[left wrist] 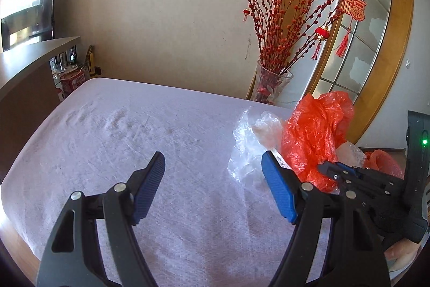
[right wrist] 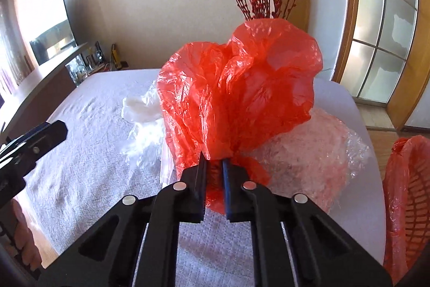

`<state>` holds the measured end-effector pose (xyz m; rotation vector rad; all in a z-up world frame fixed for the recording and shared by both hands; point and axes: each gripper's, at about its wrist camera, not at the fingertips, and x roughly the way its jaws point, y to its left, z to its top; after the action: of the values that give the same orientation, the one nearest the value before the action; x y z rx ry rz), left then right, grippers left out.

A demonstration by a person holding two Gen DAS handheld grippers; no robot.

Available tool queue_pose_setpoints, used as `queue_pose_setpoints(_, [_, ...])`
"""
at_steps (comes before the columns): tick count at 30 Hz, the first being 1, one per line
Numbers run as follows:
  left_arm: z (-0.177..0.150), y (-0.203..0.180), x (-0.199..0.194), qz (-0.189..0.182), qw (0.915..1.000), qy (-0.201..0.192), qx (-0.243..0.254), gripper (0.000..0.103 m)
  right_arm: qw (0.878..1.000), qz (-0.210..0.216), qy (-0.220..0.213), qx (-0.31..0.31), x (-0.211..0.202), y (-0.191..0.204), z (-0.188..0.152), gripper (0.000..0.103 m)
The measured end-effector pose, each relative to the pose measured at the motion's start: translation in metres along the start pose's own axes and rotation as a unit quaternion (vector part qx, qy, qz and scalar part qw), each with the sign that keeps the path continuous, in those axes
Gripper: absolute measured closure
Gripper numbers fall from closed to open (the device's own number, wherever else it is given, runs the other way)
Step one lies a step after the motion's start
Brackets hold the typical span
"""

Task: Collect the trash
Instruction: 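Reach the right gripper to the large red plastic bag and close on it, then grasp the clear plastic bag with the left gripper while the right holds the red bag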

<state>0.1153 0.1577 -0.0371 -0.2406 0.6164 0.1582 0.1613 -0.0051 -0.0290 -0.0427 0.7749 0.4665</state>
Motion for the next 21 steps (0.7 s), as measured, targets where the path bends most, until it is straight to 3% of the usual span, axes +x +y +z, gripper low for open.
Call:
queue_pose_setpoints(8, [0.009, -0.007, 0.014, -0.017, 0.9997, 0.014, 0.008, 0.030, 0.996, -0.002, -0.085, 0.038, -0.058, -0.019, 0.006, 0.094])
queue_pose_setpoints(12, [0.017, -0.019, 0.028, -0.036, 0.9987, 0.029, 0.023, 0.030, 0.990, -0.036, -0.122, 0.059, -0.087, -0.039, 0.003, 0.094])
queue_pose_setpoints(15, [0.024, -0.029, 0.043, -0.038, 0.9980, 0.038, 0.034, 0.031, 0.983, -0.085, -0.142, 0.077, -0.105, -0.058, -0.005, 0.094])
queue_pose_setpoints(21, [0.034, -0.045, 0.077, -0.057, 0.9947, 0.071, 0.048, 0.051, 0.977, -0.129, -0.136, 0.105, -0.117, -0.084, -0.022, 0.094])
